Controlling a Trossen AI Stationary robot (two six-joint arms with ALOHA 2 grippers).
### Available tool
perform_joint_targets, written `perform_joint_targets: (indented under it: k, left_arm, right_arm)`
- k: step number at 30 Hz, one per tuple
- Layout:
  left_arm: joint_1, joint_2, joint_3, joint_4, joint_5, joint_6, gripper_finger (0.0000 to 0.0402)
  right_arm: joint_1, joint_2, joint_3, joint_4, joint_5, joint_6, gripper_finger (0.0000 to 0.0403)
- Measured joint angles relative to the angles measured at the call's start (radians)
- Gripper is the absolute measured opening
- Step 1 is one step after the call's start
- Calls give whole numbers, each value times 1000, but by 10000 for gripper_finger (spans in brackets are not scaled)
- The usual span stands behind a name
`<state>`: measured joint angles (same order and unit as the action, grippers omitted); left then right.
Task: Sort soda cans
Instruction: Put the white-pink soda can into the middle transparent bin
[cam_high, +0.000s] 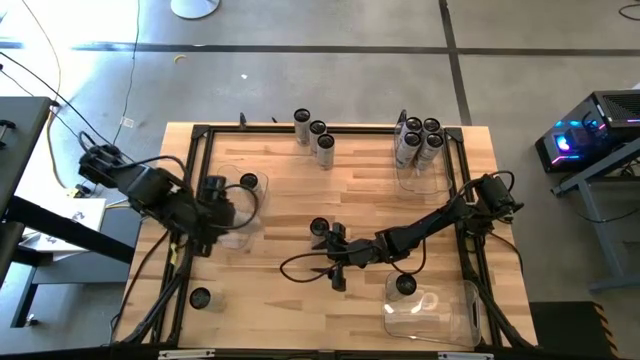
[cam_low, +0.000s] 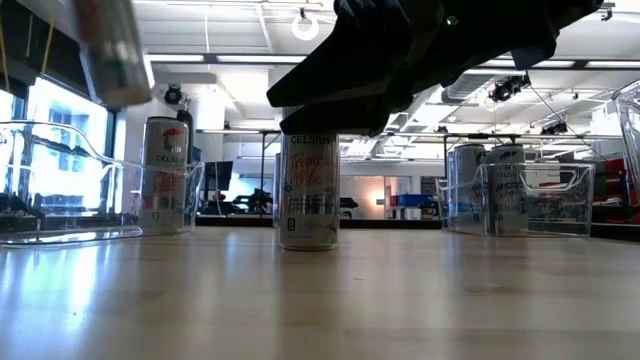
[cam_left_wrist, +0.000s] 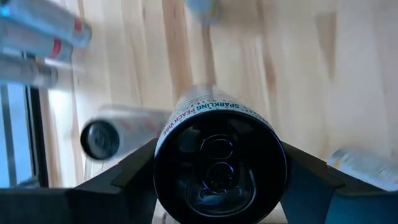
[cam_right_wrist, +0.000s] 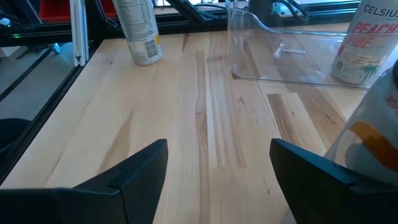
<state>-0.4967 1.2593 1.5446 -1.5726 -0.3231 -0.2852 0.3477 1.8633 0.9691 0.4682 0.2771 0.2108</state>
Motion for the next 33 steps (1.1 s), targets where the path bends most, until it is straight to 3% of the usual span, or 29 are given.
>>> perform_joint_targets:
  k: [12,22,33]
  left_arm:
    - [164,-158,-324,4,-2,92,244]
    - [480,-219,-480,17,-1,304,244]
    - [787,-259,-585,236,46,570,244]
  right_arm:
    - [0,0,0,7,0,29,277]
    - [0,0,0,7,0,56,277]
    - [0,0,0,7,0,106,277]
